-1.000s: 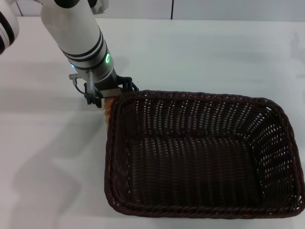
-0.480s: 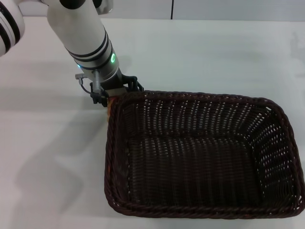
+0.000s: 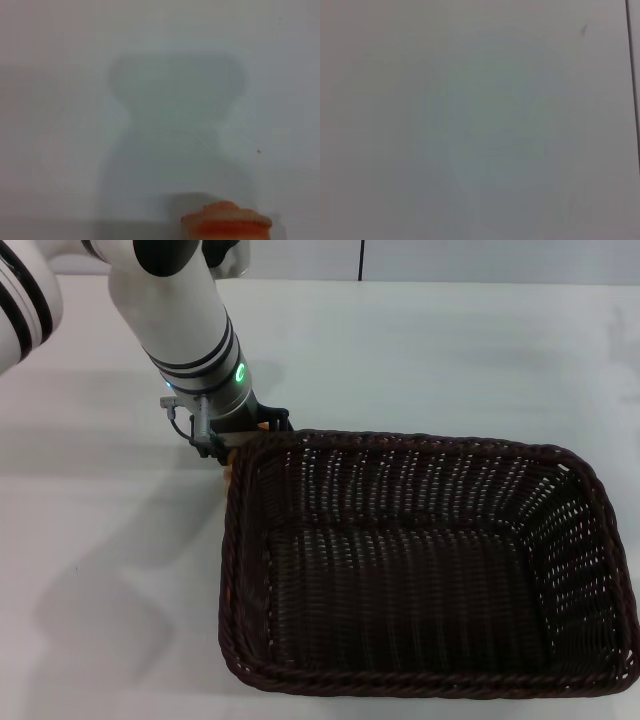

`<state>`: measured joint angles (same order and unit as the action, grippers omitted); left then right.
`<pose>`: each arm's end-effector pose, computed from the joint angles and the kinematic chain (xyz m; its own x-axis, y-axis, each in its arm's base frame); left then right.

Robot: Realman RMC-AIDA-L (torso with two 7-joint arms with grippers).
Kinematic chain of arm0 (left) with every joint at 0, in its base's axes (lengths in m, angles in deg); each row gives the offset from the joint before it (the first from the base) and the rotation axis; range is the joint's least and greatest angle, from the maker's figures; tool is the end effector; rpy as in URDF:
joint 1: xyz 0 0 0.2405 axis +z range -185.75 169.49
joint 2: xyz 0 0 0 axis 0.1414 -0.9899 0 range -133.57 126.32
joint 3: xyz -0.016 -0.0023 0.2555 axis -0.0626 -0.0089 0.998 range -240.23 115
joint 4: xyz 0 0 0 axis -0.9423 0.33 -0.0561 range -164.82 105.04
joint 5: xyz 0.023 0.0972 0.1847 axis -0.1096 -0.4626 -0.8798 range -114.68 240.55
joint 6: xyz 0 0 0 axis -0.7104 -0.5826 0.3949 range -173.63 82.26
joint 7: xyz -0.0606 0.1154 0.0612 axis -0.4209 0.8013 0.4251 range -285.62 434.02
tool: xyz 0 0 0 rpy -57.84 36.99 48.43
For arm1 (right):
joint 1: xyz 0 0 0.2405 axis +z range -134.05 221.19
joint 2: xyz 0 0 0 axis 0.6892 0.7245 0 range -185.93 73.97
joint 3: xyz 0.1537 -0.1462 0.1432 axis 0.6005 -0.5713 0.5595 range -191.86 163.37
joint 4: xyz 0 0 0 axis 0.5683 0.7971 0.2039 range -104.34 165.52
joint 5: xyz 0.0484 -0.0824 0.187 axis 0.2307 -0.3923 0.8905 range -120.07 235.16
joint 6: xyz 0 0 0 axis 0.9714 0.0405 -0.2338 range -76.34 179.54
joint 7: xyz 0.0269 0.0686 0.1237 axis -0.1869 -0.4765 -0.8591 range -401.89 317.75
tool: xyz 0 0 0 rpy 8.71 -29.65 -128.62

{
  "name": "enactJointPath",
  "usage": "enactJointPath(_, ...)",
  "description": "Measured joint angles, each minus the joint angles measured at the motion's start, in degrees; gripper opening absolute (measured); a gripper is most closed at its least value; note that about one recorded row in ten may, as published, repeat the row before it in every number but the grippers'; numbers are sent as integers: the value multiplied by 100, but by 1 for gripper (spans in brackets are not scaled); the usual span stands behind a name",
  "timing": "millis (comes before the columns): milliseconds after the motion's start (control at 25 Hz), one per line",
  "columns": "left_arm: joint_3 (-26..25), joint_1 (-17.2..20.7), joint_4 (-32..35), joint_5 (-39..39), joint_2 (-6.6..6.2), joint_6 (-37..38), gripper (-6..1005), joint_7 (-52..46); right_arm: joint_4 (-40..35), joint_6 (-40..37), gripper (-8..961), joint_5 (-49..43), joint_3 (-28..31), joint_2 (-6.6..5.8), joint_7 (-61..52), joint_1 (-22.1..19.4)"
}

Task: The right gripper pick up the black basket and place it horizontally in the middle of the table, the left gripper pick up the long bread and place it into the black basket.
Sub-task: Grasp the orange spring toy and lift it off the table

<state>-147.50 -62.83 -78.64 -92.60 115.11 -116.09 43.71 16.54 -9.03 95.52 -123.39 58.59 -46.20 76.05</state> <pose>-0.1572 0.4077 -0.0669 0.1709 0.9606 0.2193 0.7646 0.0111 -0.6444 0.2967 0.4026 0.0483 0.7297 0.1909 -0.6566 -0.6627 -0.0391 -0.7479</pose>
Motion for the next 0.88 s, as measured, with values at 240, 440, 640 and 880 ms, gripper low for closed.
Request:
enactJointPath(240,40,65,-40,-2,-4,100,683,109,0,0,371,0,0,22,1,3)
enactJointPath(440,34,-4,-66,-147,-30,191,636,183,-7,-1,370,0,1,45,20,4)
enactJointPath(640,2,-34,-247,-603,-35,200,600,184,-11,-1,370,0,0,59,37,4)
enactJointPath(880,43,52,-407,-987,-76,385,558,183,-26,-15,371,0,0,88,44,-15)
